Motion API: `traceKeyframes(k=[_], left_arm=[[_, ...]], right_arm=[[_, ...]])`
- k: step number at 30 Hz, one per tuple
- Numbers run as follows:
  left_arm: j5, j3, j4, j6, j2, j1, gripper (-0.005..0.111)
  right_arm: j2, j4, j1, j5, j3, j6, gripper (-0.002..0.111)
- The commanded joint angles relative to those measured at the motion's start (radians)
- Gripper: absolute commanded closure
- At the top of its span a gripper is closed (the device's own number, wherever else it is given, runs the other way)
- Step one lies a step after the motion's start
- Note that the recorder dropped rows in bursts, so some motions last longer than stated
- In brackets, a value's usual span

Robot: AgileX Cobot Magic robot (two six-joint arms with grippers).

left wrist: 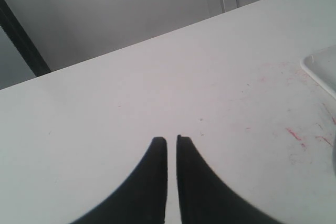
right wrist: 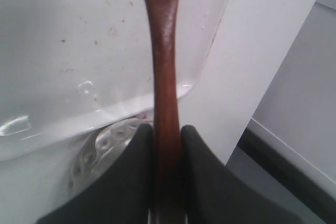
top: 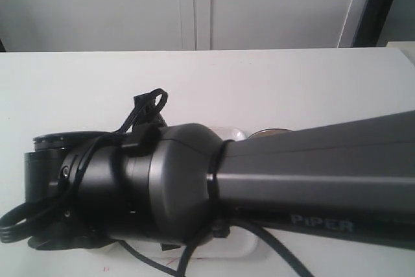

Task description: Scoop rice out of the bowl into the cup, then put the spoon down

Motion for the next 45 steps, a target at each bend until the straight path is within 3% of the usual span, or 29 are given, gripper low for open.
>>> traceKeyframes(k=[1,45], left_arm=[[-0.006,-0.006,-0.009,-0.001,0.001,-0.007,0.092],[-0.006,-0.006,-0.009,-0.001,0.001,-0.007,0.092]], right_arm=[[-0.003,-0.020,0.002,0.004,-0.008,-0.057,0.108],[-0.001,-0.275,0.041,0.004,-0.008,-0.199,0.108]])
